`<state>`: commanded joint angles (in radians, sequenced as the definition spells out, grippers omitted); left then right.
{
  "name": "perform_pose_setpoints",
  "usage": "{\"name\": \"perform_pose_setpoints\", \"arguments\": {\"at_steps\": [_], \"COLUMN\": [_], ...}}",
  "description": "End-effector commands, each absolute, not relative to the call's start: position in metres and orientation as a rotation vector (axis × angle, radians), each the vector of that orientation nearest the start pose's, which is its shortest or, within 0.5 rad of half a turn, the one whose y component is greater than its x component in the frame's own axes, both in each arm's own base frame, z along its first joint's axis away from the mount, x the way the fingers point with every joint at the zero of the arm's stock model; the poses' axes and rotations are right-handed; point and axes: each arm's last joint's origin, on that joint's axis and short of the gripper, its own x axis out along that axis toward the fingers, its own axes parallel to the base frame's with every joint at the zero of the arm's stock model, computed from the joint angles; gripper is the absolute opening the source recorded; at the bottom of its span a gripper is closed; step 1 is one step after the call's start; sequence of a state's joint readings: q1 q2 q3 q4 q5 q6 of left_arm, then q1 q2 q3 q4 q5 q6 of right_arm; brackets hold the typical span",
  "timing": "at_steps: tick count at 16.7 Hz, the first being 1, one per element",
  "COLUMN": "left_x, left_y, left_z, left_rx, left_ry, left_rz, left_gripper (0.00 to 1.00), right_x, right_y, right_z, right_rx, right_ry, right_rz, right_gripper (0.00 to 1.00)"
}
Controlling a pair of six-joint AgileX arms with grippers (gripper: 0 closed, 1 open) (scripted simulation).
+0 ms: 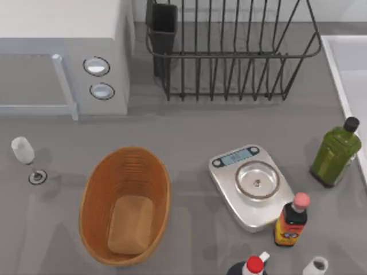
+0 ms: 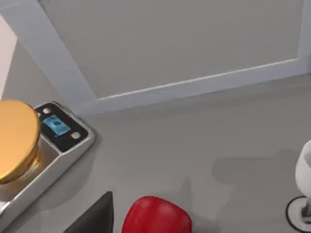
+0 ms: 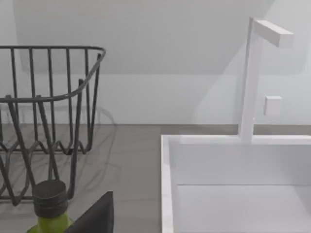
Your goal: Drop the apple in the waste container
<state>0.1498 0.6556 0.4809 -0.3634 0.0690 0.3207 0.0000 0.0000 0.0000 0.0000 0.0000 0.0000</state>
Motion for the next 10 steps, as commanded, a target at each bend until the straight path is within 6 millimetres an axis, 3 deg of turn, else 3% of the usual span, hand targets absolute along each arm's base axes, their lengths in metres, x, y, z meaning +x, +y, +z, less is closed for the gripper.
{"name": "perform_pose_setpoints", "arguments": {"at_steps": [5, 10], "left_x": [0.221, 0.283], "left_y": [0.056, 0.1], "left_z": [0.232, 0.201], "left_rx": [0.317, 0.286], "left_ry": [0.961, 1.271], "left_rz": [-0.128, -0.309], "left_gripper": [1.0, 1.0], "right_x": [0.106, 0.106], "right_y": [-0.001, -0.001], "right_z": [0.16, 0.16], "right_rx": [0.0, 0.0], "right_ry": [0.0, 0.0], "right_rz": [0.0, 0.0], "right_gripper": [1.0, 1.0]}}
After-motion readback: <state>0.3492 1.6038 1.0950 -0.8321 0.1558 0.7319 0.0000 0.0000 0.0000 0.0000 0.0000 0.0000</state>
